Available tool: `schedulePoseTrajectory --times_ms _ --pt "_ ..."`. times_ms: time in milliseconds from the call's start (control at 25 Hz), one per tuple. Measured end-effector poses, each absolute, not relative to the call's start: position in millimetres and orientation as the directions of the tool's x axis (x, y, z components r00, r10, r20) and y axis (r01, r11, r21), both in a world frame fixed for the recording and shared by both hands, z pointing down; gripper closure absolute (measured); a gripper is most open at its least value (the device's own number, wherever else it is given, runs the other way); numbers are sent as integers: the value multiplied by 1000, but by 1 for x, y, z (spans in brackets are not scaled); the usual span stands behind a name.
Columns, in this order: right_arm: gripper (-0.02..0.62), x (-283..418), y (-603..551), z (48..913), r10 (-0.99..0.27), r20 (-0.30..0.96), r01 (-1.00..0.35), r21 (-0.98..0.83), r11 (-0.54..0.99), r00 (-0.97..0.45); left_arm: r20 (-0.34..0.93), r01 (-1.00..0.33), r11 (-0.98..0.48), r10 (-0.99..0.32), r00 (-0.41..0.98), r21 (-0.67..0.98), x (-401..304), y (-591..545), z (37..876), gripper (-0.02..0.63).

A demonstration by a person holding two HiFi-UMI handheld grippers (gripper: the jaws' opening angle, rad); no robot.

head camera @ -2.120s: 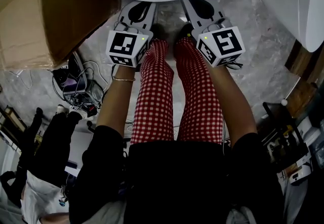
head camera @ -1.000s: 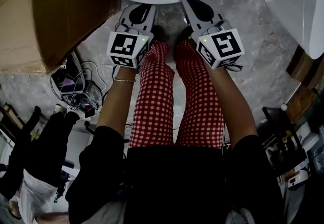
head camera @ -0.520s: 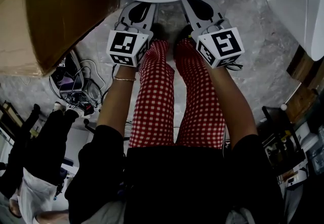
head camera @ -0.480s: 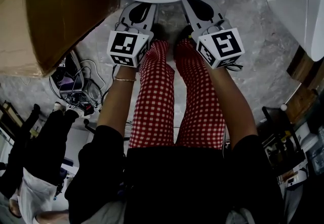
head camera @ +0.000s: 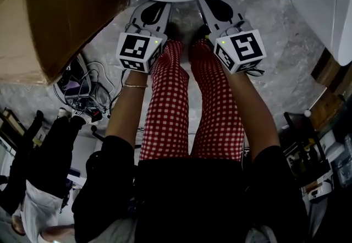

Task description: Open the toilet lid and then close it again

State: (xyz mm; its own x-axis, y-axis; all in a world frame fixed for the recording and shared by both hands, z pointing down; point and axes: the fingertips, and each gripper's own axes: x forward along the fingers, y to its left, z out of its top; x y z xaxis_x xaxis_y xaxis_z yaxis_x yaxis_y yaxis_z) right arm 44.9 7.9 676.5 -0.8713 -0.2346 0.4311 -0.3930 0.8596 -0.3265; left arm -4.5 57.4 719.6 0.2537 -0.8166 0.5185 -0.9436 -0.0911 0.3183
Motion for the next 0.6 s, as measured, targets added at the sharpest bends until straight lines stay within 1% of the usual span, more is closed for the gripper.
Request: schedulePoseTrajectory --times_ms 160,400,600 --pt "575 42 8 679 -240 435 -402 -331 854 -868 517 -937 -121 -807 285 327 -2 60 723 603" --pt "575 40 8 680 -227 446 -395 -331 857 -866 522 -936 -86 -811 265 342 -5 58 720 603" --pt "577 41 7 679 -219 453 -391 -331 859 -864 523 -937 -106 -806 277 333 -1 60 722 603"
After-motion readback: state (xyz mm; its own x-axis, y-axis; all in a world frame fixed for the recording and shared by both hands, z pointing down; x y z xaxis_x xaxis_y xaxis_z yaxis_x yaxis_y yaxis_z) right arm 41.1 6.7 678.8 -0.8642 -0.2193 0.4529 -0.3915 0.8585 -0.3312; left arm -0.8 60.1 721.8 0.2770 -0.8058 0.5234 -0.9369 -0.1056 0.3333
